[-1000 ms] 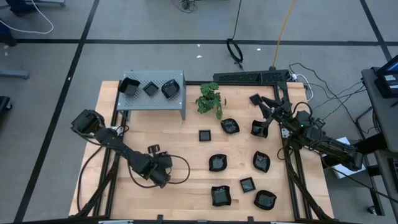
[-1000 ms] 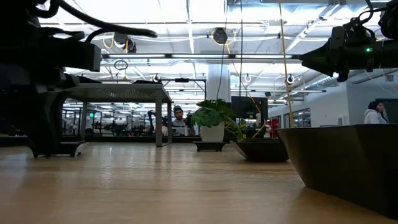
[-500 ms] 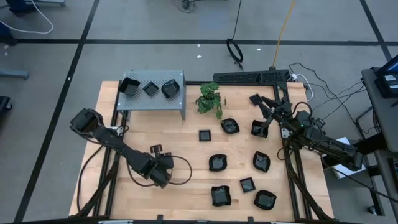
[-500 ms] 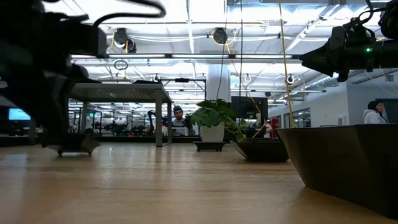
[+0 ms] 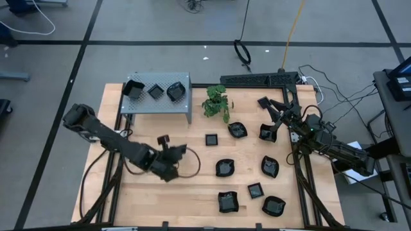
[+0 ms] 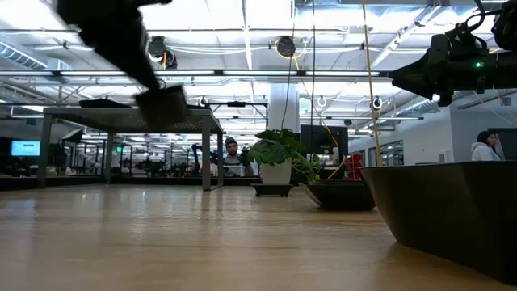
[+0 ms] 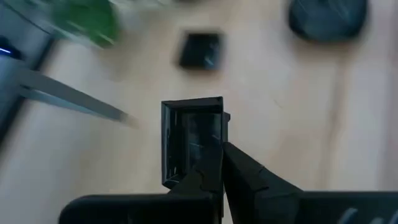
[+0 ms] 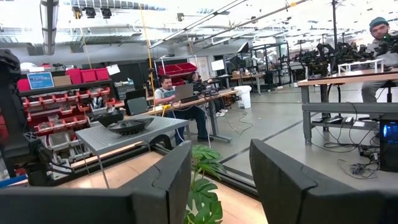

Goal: Pick & Place Mini shaped plates
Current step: Stack the square plate on top of the square plate on the shelf

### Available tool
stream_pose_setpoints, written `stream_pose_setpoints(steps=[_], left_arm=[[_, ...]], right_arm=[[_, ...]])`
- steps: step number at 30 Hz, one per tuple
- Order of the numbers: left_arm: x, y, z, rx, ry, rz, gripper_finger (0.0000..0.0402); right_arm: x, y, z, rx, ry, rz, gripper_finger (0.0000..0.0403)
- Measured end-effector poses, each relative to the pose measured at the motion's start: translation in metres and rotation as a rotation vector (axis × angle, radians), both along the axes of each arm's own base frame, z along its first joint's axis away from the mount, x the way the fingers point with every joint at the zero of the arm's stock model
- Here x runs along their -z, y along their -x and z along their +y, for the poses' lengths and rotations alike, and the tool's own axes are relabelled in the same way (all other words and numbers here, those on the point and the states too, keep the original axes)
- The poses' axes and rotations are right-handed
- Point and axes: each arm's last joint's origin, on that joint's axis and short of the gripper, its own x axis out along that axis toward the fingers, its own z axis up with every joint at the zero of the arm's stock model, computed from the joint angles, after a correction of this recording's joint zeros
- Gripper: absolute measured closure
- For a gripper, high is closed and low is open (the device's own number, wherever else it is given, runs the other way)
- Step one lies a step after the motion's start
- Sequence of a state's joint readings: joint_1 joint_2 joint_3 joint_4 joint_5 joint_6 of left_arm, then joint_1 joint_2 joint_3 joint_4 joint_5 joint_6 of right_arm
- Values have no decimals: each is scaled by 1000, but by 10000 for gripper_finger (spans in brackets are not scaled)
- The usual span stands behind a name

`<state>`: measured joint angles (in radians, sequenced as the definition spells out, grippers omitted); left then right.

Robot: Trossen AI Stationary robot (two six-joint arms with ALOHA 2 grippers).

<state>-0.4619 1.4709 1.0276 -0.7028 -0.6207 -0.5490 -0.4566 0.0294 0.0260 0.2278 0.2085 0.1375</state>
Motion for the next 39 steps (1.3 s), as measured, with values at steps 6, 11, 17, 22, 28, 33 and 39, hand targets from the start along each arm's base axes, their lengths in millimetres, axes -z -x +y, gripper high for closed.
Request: stream_pose_setpoints(steps=[6, 11, 17, 22, 28, 33, 39], left_arm=[[-33, 6, 39, -128, -185, -126, 398], [-54, 15, 72, -256, -393, -155, 390], [-67, 27, 117, -427, -459, -123, 396], [-68, 37, 155, -590, -453, -73, 397], [-63, 44, 193, -679, -349, -14, 394], [-61, 51, 209, -688, -285, 21, 395], [-59, 56, 215, -685, -245, 65, 398]], right_arm=[[0, 0, 0, 0, 0, 0, 250], [0, 0, 0, 0, 0, 0, 250], [0, 0, 0, 0, 0, 0, 250], [0, 0, 0, 0, 0, 0, 250], [0, 0, 0, 0, 0, 0, 250], [0, 0, 0, 0, 0, 0, 250], [0, 0, 0, 0, 0, 0, 250]])
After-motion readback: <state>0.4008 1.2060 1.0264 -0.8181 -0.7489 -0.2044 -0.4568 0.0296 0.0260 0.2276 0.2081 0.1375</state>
